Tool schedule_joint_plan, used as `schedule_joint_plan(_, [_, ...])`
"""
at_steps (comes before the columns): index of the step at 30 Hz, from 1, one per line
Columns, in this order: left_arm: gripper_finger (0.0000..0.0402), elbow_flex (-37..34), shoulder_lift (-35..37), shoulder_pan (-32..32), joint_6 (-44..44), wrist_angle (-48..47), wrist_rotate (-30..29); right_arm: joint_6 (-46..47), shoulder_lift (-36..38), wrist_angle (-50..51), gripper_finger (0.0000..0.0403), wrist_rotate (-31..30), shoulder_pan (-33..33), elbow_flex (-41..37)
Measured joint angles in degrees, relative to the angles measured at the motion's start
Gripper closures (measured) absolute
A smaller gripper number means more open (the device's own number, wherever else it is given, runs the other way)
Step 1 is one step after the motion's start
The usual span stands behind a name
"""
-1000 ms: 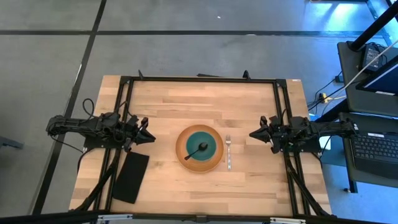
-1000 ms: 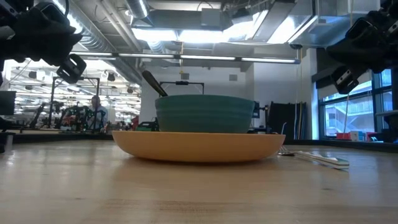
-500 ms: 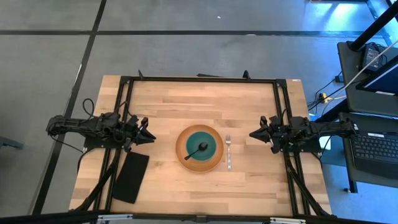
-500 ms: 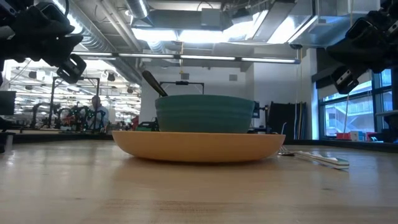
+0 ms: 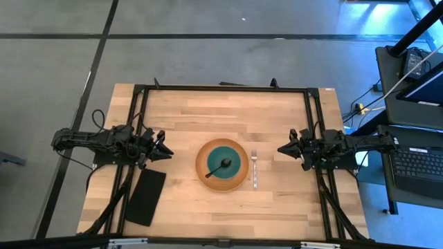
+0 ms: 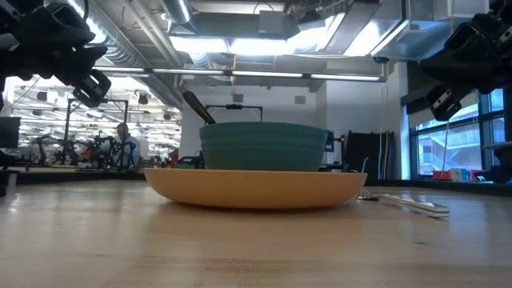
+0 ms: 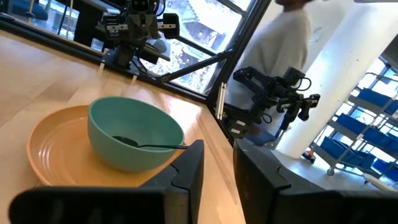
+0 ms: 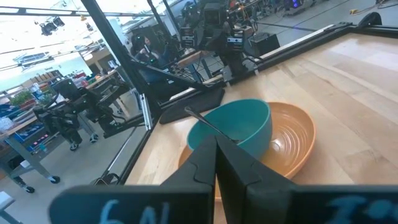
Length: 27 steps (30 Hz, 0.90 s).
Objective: Set table place
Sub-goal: Return to Home Position
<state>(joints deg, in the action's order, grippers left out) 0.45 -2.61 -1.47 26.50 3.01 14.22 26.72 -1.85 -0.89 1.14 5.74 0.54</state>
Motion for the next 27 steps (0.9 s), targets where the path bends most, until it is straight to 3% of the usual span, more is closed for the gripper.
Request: schedule_joint_plan(27, [0.0367,0.0,0.0,0.0,0.0,0.0,0.0,0.0,0.0,0.0,0.0391,0.0,0.0,0.0])
